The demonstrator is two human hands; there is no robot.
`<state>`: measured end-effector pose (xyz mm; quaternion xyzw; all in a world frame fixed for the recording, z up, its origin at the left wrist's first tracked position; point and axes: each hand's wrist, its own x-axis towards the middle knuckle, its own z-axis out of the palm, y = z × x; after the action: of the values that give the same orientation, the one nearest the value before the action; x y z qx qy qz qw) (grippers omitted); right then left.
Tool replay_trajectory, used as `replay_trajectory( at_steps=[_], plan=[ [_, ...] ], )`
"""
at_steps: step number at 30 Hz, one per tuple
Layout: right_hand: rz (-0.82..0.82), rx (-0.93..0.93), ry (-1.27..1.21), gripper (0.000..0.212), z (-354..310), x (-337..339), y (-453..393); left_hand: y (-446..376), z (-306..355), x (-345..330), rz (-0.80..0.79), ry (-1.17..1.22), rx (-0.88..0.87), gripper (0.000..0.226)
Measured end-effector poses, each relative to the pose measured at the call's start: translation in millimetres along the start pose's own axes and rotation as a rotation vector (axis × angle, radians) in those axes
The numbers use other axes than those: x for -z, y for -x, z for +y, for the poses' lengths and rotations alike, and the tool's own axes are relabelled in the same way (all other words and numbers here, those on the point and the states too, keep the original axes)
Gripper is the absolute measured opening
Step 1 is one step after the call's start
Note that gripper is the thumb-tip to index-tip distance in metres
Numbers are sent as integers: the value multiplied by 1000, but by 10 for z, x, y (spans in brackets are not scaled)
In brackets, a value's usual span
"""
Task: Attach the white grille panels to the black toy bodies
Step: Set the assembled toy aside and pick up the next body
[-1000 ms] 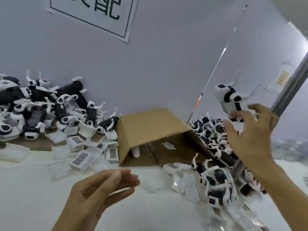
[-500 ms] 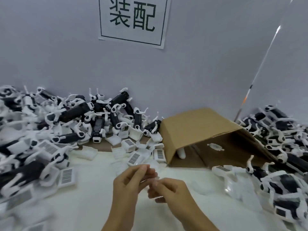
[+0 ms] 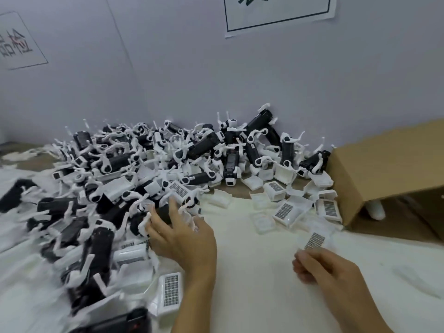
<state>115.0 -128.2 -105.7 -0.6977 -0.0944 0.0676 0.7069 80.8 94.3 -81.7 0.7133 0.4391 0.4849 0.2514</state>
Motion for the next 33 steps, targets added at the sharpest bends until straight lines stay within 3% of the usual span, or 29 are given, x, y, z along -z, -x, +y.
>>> replay_trajectory(
  at_steps=[3,5,9,13,17,19,23,26,29,33],
  plan=[
    [0,1,-3,21,-8,-7,-3,-16,-153,-71,-209,-308,-40,68],
    [-8,7,13,20,-12,-17,-1,-3,-187,-117,-239,-357,-89,54],
    [-7,5,3,17,-18,-18,18,16,-153,-72,-109,-49,-135,16],
    [-14,-1,7,22,-6,-22,30,97,50,-15,-74,385,-202,24],
    [10,16,25,19,-40,-37,42,308,383,82,-318,996,80,39],
    [33,27,14,18,-90,-58,66,434,485,74,-465,1187,232,41],
    [23,78,14,79,-154,-35,125,566,558,66,-836,1462,691,34],
    [-41,74,-53,87,-162,-10,155,576,528,81,-1061,1604,931,18],
    [-50,128,-113,69,-164,4,169,607,515,51,-1089,1504,865,24],
    [30,205,-139,46,-185,11,187,748,593,71,-1133,1172,617,61]
  ],
)
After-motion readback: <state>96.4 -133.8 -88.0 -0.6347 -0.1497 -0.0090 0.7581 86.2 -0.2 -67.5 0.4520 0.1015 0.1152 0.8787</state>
